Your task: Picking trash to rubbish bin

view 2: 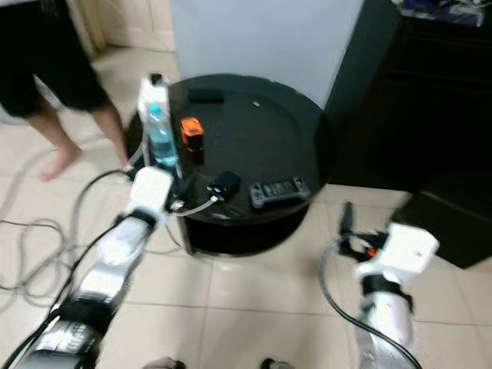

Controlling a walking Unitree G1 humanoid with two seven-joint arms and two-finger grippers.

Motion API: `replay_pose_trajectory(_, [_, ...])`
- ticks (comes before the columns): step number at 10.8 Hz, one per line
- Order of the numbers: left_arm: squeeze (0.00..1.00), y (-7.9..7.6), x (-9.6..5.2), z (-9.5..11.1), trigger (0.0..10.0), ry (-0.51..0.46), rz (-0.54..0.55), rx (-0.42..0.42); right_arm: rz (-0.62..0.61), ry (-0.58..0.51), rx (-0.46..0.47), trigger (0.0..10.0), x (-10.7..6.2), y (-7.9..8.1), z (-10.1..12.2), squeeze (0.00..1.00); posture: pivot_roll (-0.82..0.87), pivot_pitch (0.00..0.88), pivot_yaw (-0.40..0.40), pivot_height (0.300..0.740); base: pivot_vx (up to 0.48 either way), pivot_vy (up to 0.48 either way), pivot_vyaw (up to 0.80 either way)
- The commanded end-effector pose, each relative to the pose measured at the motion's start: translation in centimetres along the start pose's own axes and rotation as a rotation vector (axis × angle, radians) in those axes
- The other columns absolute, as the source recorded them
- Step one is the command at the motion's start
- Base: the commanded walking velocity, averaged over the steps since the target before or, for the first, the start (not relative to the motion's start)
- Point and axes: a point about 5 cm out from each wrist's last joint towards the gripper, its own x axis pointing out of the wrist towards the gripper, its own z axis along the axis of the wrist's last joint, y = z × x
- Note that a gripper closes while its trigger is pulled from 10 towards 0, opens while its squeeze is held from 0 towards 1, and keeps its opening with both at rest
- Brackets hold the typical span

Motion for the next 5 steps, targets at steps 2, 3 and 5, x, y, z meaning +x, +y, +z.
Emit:
replay_pose_trajectory(2, [0.00, 0.0, -1.5, -0.8, 10.0, 0.041, -0.020, 0.054, 0.139, -0.028, 0.029, 10.0, -0.3, 2.3, 1.8, 0.00, 0.24, 0.171, -0.118, 0.740, 0.000, 0.000, 0.00])
replay_pose_trajectory(3, [0.00, -0.3, -1.5, -0.5, 10.0, 0.033, -0.022, 0.056, 0.187, -0.034, 0.034, 10.0, -0.5, 3.1, 2.2, 0.00, 0.24, 0.170, -0.116, 0.740, 0.000, 0.000, 0.00])
replay_pose_trajectory(5, [0.00, -0.7, -0.8, -0.1, 10.0, 0.044, 0.012, 0.032, 0.242, -0.051, 0.043, 10.0, -1.1, 4.8, 2.8, 0.00, 0.21, 0.142, -0.070, 0.740, 0.000, 0.000, 0.00])
